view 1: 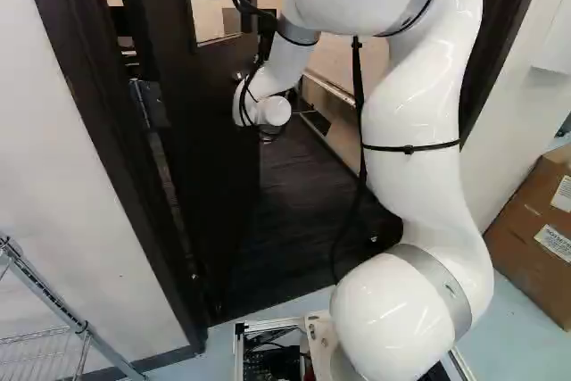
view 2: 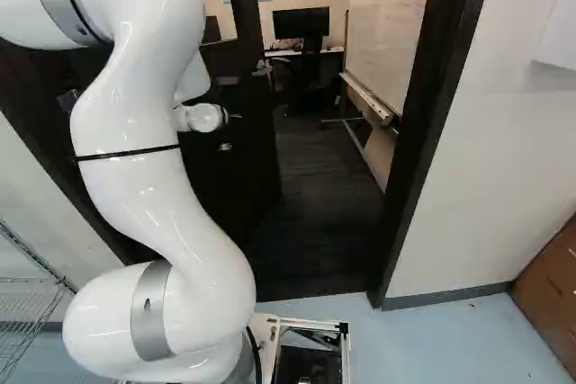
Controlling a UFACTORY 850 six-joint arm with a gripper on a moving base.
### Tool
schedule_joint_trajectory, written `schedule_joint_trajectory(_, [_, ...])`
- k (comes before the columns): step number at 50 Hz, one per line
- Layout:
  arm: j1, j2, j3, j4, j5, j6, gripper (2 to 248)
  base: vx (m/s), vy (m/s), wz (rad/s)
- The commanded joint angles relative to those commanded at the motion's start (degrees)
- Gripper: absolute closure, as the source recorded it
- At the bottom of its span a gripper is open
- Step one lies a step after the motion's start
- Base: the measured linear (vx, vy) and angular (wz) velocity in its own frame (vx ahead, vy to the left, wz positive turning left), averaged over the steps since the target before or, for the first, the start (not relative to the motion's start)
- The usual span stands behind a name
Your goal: Open the door and move inside
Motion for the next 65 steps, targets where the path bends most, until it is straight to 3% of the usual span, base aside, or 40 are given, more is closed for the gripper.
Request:
schedule_joint_trajectory(43, [4.7, -4.4, -5.7, 0.0, 0.0, 0.0, 3, 0.0, 0.0, 0.0])
schedule_joint_trajectory(65, [6.9, -6.1, -7.9, -2.1, 0.0, 0.0, 3, 0.0, 0.0, 0.0])
